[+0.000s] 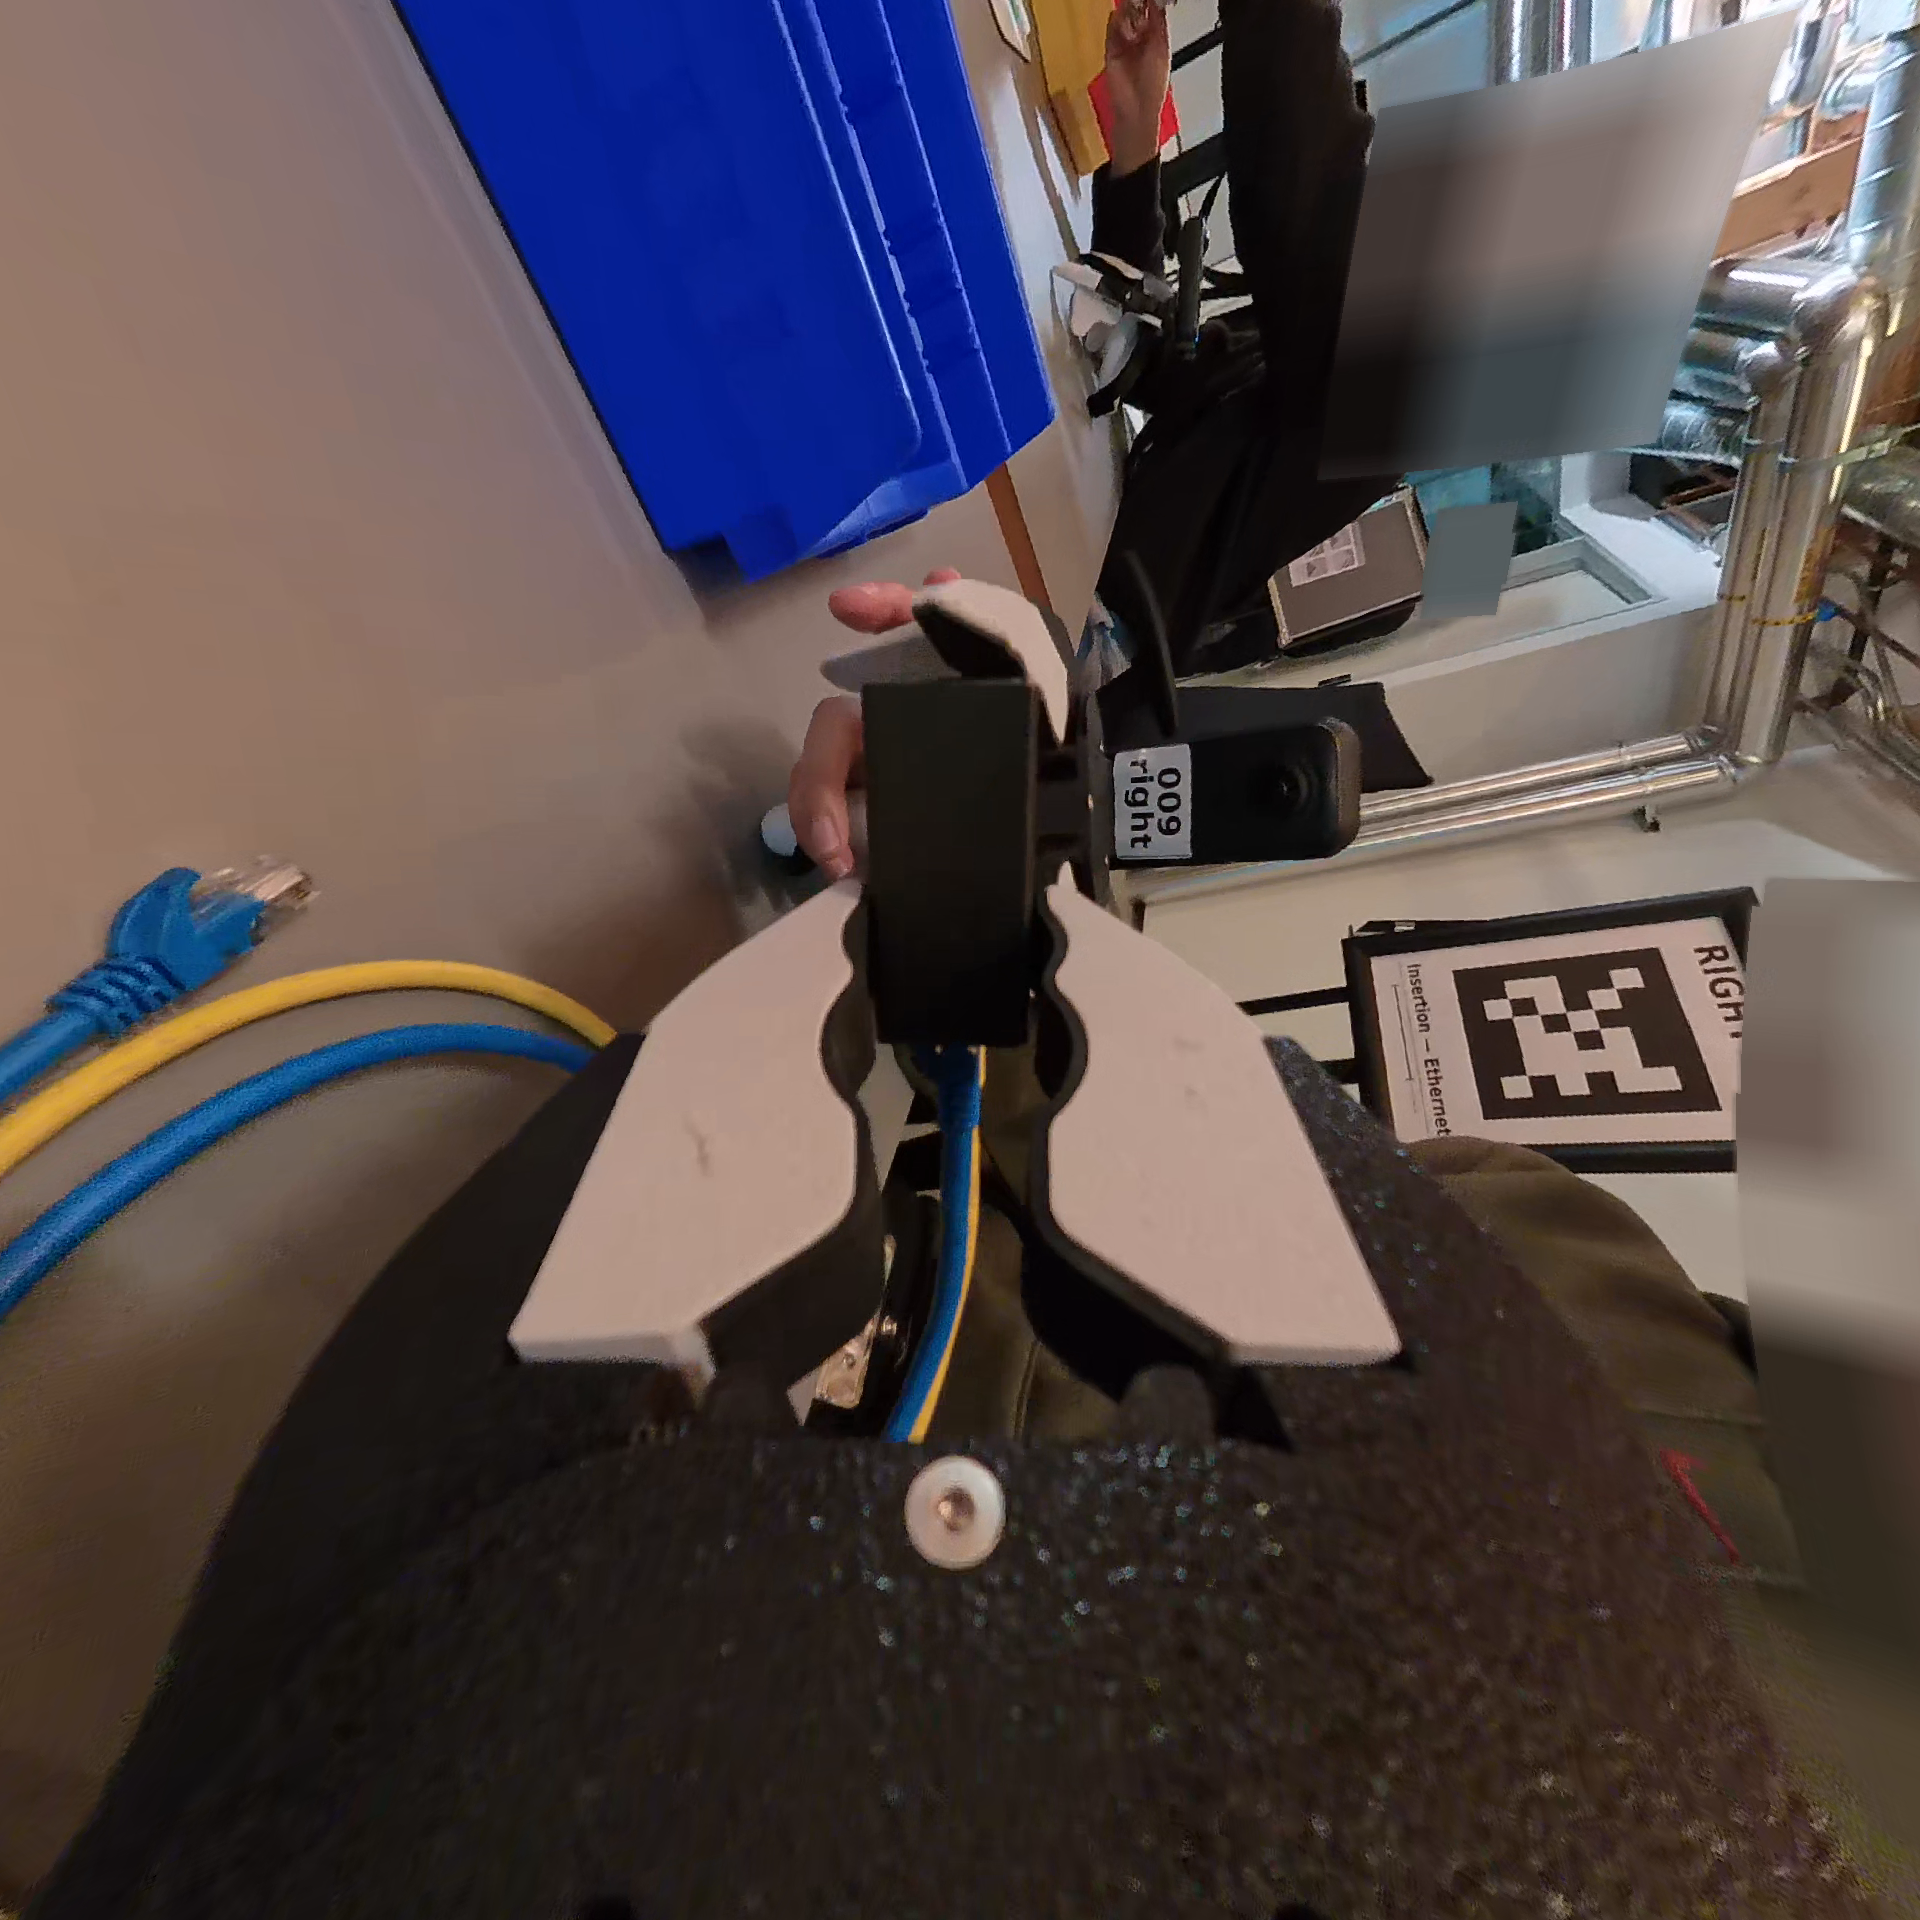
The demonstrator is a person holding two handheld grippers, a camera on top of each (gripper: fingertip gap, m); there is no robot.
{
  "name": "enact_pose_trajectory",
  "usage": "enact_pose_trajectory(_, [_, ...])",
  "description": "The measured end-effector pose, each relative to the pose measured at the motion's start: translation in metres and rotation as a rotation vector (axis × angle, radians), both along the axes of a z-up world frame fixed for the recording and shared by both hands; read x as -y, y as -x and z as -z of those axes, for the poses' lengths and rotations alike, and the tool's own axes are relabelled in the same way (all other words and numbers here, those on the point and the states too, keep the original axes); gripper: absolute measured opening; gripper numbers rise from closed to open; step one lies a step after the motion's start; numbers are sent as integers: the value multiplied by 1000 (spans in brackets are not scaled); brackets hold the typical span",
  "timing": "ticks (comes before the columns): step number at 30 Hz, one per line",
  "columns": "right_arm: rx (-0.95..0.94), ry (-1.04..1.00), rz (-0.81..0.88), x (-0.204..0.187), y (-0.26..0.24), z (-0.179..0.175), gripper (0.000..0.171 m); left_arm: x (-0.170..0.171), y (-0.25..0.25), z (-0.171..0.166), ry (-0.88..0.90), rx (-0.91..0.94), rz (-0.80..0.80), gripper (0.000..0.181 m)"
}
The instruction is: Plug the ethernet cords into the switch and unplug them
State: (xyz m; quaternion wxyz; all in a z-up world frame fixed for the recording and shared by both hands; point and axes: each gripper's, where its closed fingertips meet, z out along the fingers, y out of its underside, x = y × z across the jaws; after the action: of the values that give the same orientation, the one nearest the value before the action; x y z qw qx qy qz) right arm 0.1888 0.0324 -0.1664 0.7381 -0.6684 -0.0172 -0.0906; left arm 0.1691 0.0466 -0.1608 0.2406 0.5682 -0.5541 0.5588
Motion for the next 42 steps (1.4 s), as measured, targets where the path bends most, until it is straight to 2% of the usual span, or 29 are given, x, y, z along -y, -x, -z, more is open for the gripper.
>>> enact_pose_trajectory(12, [118,61,17,-4,6,8,63,-2,11,8,-112,-13,90,27])
enact_pose_trajectory(14, [103,80,10,-4,5,10,63,-2,11,8,-114,-7,92,27])
enact_pose_trajectory(18, [-11,20,52,-1,-5,2,63,-1,-4,-3,-85,159,-17,31])
enact_pose_trajectory(20, [-48,-2,97,2,-13,0,63,-2,-5,2,-85,183,-38,33])
enact_pose_trajectory(23, [-61,-5,102,2,-14,0,63,0,-4,1,-28,186,-37,26])
enact_pose_trajectory(31, [-64,13,-13,1,-2,1,61,-3,9,1,-28,40,57,24])
enact_pose_trajectory(38, [-22,-2,-29,0,3,0,66,0,19,3,-95,5,150,24])
enact_pose_trajectory(42, [-24,4,-46,0,5,0,61,-2,19,1,-89,4,149,24])
